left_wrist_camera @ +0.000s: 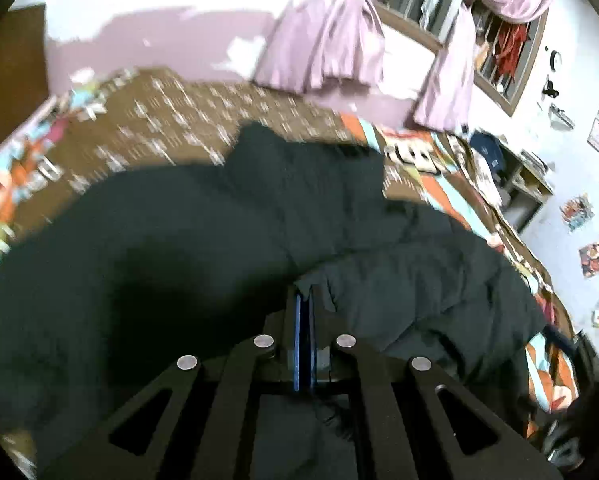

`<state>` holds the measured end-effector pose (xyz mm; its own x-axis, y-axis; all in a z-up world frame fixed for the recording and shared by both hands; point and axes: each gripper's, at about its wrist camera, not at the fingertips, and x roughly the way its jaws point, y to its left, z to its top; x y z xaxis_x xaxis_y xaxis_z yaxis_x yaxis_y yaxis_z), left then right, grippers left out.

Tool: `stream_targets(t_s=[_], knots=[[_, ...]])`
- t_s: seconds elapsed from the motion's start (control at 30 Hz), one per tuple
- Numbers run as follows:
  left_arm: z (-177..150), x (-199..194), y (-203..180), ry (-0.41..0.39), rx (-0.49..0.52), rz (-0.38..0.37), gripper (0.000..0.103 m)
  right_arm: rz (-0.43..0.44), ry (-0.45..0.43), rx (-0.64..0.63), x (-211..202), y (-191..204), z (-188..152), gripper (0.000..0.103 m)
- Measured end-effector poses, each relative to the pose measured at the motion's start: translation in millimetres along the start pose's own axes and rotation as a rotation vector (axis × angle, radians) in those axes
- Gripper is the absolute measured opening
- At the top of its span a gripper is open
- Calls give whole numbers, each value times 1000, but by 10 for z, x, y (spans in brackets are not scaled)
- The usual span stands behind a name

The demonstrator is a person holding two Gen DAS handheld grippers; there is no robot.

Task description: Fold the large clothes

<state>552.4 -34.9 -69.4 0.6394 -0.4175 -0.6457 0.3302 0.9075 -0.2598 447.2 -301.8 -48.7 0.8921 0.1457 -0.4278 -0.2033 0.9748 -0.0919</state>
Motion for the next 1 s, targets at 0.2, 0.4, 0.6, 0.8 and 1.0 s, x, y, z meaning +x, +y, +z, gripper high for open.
stream_targets(t_s=[0.2,0.4,0.6,0.8,1.0], knots=[[58,-159,209,27,86,147,1,-27,243,18,821,34,54,94],[-198,322,456,165,53,244,2,-39,413,-24,1348,130,-260,97],[-308,515,703,224,20,267,2,-63,455,-79,1553,219,-483,101],[-359,574,662,232,66,313,3,-54,442,-70,1533,229,-537,102],[-322,267,834,172,-104,235,9,-68,348,-16,1177,200,-332,102]])
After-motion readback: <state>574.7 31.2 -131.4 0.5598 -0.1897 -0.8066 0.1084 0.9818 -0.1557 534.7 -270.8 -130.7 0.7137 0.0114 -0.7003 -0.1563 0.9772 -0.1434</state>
